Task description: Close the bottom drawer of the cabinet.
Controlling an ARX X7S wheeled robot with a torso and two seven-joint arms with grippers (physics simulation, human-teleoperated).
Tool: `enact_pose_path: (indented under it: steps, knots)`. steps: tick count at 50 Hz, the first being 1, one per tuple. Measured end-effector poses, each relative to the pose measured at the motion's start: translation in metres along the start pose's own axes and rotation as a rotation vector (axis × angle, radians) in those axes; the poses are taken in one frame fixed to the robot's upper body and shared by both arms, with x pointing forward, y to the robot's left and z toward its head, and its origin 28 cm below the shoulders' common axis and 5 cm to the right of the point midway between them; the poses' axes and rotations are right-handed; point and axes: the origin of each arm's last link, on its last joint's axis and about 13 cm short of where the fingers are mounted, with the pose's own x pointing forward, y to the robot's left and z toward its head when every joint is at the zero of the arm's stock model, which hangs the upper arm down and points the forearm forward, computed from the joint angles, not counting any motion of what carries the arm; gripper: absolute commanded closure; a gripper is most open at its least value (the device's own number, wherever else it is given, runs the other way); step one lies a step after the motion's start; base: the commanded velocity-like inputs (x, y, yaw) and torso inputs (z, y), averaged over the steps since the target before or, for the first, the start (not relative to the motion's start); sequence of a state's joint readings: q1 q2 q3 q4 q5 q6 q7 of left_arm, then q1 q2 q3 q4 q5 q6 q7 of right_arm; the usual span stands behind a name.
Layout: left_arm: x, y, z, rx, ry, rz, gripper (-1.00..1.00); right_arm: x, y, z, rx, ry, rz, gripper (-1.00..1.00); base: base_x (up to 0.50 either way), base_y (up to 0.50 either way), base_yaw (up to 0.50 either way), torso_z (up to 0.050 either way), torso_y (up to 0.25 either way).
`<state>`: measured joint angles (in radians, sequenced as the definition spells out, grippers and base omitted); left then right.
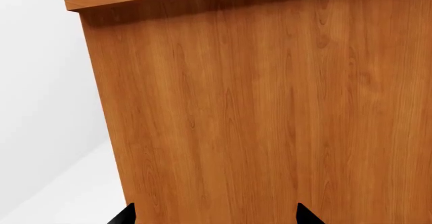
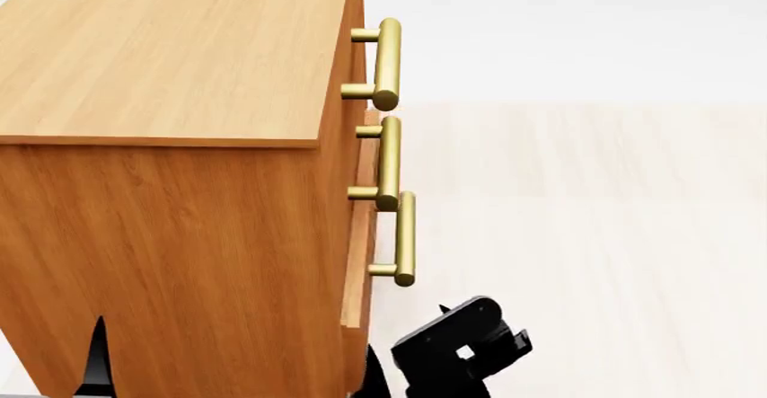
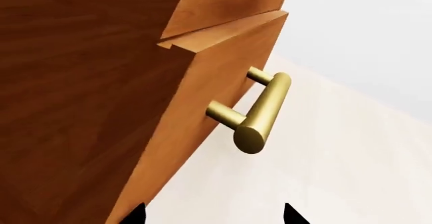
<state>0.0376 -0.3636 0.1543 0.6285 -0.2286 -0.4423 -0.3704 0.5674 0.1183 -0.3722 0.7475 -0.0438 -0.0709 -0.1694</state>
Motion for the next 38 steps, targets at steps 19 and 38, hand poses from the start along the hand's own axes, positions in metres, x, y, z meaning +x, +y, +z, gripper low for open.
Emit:
enact_pose_path:
  steps: [19, 38]
  knots:
    - [0.000, 0.000, 0.001, 0.001, -0.001, 0.000, -1.00, -0.011, 0.004, 0.017, -0.124, -0.029, 0.063, -1.00, 0.00, 0.00, 0.00, 0.000, 0.000]
    - [0.000, 0.000, 0.000, -0.002, -0.003, -0.001, -1.00, -0.016, 0.004, 0.021, -0.182, -0.034, 0.070, -1.00, 0.00, 0.00, 0.00, 0.000, 0.000]
